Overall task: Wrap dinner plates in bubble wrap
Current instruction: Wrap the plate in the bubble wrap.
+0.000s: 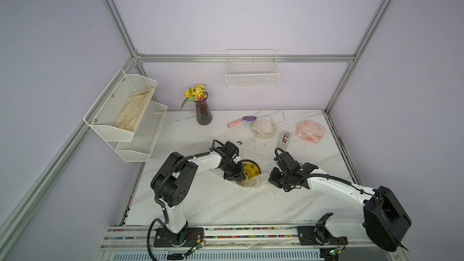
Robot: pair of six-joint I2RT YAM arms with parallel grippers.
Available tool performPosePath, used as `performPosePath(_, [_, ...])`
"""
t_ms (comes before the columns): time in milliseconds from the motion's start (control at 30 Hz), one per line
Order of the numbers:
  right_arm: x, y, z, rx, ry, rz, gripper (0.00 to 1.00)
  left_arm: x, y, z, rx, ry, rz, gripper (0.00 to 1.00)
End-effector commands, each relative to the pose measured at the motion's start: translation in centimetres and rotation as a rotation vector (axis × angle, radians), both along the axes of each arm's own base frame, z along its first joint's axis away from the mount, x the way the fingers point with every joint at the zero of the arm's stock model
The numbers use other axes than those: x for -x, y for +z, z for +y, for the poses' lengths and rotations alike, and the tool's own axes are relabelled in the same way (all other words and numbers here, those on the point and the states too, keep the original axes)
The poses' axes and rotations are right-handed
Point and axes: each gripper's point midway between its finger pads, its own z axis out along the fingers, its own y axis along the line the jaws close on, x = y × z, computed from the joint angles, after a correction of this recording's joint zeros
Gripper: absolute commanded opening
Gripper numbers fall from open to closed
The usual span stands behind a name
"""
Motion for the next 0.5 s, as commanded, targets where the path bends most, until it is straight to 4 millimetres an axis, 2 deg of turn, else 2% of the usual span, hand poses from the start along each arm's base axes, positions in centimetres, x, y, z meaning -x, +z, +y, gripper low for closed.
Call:
performPosePath(0, [-1.9, 2.1, 5.1, -0.139, 0.034, -0.044, 0.00, 1.9, -4.7, 3.6, -0.211, 0.016, 0.087, 0.21])
performPosePath(67, [-2.7, 1.9, 7.5, -0.196, 0.047, -0.039, 0.00, 1.9, -4.6, 3.7, -0.211, 0.017, 0.084, 0.20])
performPosePath(233, [-4.4, -0.2, 11.5, -0.246, 0.074, -0.015, 0.00, 2.0, -4.5, 3.5, -0.194, 0.022, 0.077, 0.17])
performPosePath(367, [-4.7, -3.1, 11.2, -0.169, 0.069, 0.008, 0.00, 1.6, -3.4, 3.7, -0.189, 0.035, 0.037, 0.15])
performPosePath(467, [-4.2, -5.5, 10.6, -0.130, 0.065, 0.049, 0.00, 0.4, -0.3, 3.8, -0.158, 0.064, -0.040, 0.15])
